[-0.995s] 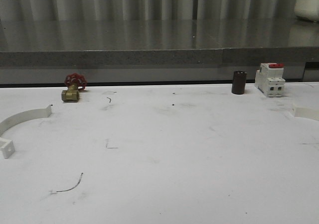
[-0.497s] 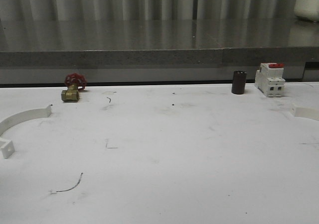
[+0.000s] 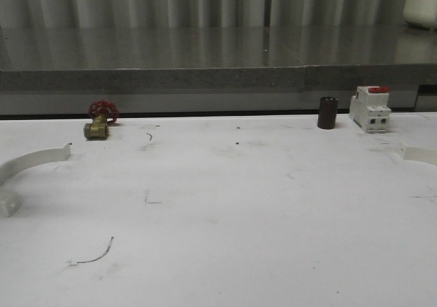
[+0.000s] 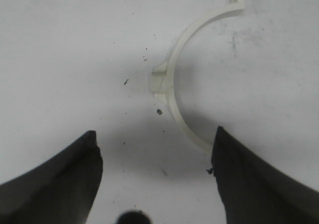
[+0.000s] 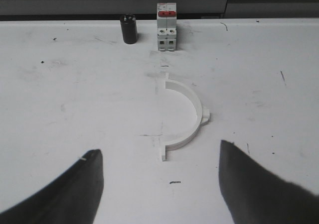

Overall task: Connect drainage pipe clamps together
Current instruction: 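Lower the left gripper and grasp the white clamp half's end tab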

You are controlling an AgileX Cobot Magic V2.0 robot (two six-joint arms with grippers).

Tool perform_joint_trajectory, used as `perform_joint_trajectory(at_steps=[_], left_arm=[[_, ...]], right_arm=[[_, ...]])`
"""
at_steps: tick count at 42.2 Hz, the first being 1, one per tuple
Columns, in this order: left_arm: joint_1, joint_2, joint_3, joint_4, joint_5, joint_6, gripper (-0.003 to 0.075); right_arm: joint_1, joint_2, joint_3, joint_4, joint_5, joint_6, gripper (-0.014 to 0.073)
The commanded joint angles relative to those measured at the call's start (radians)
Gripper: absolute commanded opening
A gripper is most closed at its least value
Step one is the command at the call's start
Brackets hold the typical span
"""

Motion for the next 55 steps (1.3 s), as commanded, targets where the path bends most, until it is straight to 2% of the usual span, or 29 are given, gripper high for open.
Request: perform_joint_trajectory(at_steps=[1,22,25,40,47,55], left_arm=[[0.001,0.024,-0.060,-0.016,-0.054,-0.002,0.0457],[-0.009,0.214,-0.119,-0.040,-0.110,-0.002,0.0447],[-0.009,0.227,-0.119,-0.049,-0.114,-0.002,0.0419],[-0.009,0.231,-0.119,-0.059,-0.121,-0.002,0.0181],[-0.007,0.231,-0.119,-0.059,-0.148,-0.002,0.0110],[-0.029,0.215,-0.147,-0.067,-0.072,-0.002,0.0065]], right_arm=[[0.001,0.010,-0.028,-0.007,-0.063,-0.005,0.0520],[0.001,0.010,-0.028,-0.007,-0.061,-0.005,0.0520],[0.001,0.010,-0.028,-0.007,-0.061,-0.005,0.0520],[0.001,0.010,-0.028,-0.007,-0.061,-0.005,0.0520],[0.001,0.010,-0.028,-0.007,-0.061,-0.005,0.0520],[0.001,0.010,-0.028,-0.007,-0.061,-0.005,0.0520]])
